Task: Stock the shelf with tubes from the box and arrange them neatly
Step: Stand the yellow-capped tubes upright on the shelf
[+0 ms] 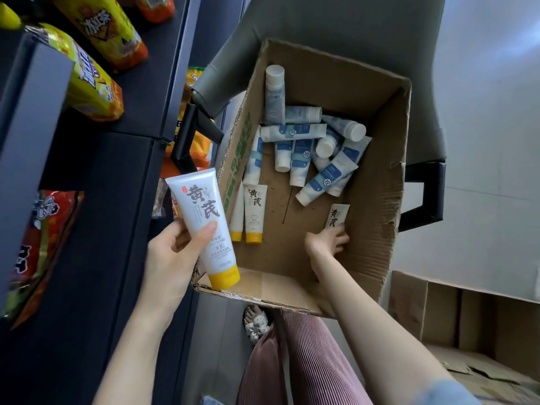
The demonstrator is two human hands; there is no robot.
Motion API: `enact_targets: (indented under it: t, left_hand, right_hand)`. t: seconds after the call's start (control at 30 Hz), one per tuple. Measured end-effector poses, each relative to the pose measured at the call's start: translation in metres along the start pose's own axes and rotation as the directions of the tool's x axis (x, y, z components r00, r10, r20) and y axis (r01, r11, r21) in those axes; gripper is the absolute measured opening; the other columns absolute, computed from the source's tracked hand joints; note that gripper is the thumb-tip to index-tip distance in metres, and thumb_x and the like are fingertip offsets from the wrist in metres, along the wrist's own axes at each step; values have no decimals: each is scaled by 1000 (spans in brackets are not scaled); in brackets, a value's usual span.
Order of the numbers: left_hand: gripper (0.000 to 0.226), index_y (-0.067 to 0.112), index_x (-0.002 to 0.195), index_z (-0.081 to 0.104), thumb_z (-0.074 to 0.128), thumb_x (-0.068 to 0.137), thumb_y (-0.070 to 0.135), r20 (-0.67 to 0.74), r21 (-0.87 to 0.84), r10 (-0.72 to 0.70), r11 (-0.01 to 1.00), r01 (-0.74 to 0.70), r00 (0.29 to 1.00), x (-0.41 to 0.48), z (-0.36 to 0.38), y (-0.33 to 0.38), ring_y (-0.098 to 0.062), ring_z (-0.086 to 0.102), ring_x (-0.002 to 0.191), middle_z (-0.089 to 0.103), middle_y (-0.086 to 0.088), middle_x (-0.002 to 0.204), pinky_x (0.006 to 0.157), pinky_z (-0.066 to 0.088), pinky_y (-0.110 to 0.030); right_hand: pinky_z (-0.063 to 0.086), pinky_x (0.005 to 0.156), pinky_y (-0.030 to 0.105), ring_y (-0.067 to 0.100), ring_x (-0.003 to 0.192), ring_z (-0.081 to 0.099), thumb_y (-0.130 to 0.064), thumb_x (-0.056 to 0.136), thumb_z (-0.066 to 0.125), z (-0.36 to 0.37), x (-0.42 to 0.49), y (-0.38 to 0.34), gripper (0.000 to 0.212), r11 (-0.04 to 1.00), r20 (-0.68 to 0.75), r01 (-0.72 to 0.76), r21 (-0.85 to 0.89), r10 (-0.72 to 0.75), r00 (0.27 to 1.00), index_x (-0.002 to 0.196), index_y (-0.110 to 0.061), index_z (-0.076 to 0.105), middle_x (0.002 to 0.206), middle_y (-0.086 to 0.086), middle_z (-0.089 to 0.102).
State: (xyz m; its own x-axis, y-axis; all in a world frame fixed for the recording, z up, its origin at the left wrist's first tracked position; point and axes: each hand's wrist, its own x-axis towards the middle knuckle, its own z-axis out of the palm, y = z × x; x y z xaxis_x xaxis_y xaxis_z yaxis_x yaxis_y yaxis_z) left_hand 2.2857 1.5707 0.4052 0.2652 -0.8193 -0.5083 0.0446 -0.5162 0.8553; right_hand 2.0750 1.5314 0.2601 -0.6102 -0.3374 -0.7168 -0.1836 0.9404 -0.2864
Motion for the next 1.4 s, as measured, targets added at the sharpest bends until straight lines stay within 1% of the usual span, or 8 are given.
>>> enact_targets:
  t: [0.3,0.5,0.67,0.83,0.9,1.0,1.2,1.4]
  left_hand:
    - [26,29,95,67,67,70,37,5,23,16,1000,-16,1000,6,3,1,1,68,87,73,17,92,64,50,-9]
    - [25,30,95,67,67,71,35,-18,29,13,1000,-13,1000,8,0,-2,1,68,87,73,17,92,65,51,-10]
    - [21,30,95,67,67,74,32,-27,39,16,999,-15,1000,10,2,-5,1,68,86,73,18,90,66,52,-11]
    - [21,32,94,65,66,73,35,-14,68,25,997,-24,1000,7,3,-2,1,67,86,72,19,90,68,55,-15]
    - [19,31,95,65,67,76,31,-1,73,34,997,-34,999,3,4,2,1,67,86,72,19,91,66,56,-16]
    - [15,30,95,65,66,81,26,13,53,43,998,-44,999,-6,3,9,-1,68,86,73,16,89,57,54,-16]
    - [21,31,101,62,65,81,33,-55,70,117,991,-113,992,-33,-6,29,-9,68,93,71,7,99,76,57,-36]
    - [22,28,98,64,71,79,36,-105,29,190,982,-188,976,-76,-30,48,-16,69,91,72,2,97,79,57,-49]
  right_hand:
    - [38,97,48,35,128,33,6,80,60,22,7,9,78,997,-198,34,-62,-46,979,146,-12,21,145,12,26]
    - [34,103,46,38,130,38,2,86,51,15,25,17,58,999,-103,42,1,-42,994,140,-6,32,144,15,37]
    - [42,101,48,35,122,50,-5,89,55,5,34,20,54,996,-19,76,49,-75,997,139,-14,36,134,15,50]
    - [43,87,33,30,116,54,-8,90,58,-8,29,20,51,970,63,172,170,-185,981,137,-13,40,128,13,55]
    - [45,90,33,28,116,54,-6,88,59,-16,20,20,54,950,106,214,229,-243,964,137,-14,38,129,11,54]
    - [48,97,42,26,116,53,-3,86,63,-31,-3,15,60,901,188,274,336,-349,918,138,-15,35,131,11,50]
    - [53,88,52,28,110,61,-5,87,65,-68,-68,-5,51,807,346,328,492,-527,776,126,-24,40,120,13,61]
    - [57,65,32,25,97,70,-7,86,65,-116,-146,-25,50,694,457,367,619,-698,551,128,-23,44,111,9,70]
